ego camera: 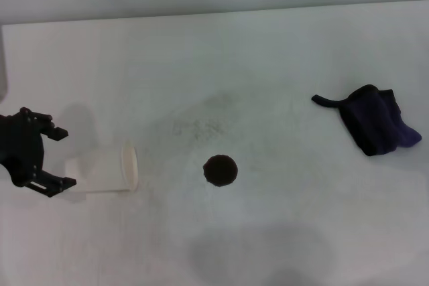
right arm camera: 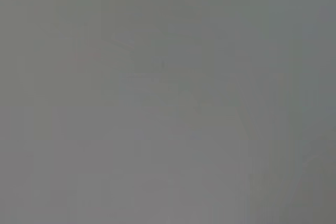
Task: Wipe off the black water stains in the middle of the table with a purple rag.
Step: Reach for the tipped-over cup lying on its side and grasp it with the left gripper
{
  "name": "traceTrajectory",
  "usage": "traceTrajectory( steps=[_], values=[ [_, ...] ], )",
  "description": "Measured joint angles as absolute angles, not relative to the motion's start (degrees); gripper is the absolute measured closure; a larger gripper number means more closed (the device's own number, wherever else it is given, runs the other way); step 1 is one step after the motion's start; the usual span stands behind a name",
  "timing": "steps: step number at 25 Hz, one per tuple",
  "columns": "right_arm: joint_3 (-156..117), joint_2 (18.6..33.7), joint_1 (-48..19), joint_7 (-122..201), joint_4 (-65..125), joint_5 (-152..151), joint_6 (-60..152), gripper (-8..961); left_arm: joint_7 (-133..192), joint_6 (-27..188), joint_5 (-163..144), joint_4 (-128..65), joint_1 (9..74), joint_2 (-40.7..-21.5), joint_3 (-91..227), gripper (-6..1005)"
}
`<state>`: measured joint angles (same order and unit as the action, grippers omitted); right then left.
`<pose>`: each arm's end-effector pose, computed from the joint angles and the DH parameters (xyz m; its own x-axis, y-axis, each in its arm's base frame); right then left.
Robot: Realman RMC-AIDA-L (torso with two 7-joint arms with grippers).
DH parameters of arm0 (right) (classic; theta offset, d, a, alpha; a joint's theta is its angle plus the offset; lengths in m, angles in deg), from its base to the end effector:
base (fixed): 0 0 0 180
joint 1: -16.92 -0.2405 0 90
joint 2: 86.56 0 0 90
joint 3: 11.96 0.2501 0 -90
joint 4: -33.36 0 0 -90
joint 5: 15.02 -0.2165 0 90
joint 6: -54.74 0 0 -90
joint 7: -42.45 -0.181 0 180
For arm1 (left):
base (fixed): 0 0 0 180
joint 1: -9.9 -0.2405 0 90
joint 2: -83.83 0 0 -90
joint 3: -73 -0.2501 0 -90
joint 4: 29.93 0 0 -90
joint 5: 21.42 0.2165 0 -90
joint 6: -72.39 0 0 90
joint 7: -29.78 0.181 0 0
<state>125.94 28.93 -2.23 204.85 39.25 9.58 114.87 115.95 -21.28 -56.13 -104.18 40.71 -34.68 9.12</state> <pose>0.4413 0.3277 0.0845 0.6716 -0.0394 -0.7399 -0.7025 0.2835 -0.6528 -0.2337 0.3561 0.0059 0.9455 0.0851 -0.3142 0.0199 -0.9785 -0.2053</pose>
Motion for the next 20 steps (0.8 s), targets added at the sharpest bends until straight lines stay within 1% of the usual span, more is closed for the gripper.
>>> traceTrajectory(
  steps=[11, 20],
  values=[
    [125.9, 29.01, -2.4, 203.4, 39.0, 9.7, 115.1, 441, 120.2, -12.0, -56.9, -102.4, 38.0, -35.12, 1.8, 122],
    [125.9, 29.07, -2.8, 203.3, 39.0, 9.6, 115.1, 443, 125.4, -7.0, -62.1, -95.1, 39.2, -35.18, 1.5, 123]
  ],
)
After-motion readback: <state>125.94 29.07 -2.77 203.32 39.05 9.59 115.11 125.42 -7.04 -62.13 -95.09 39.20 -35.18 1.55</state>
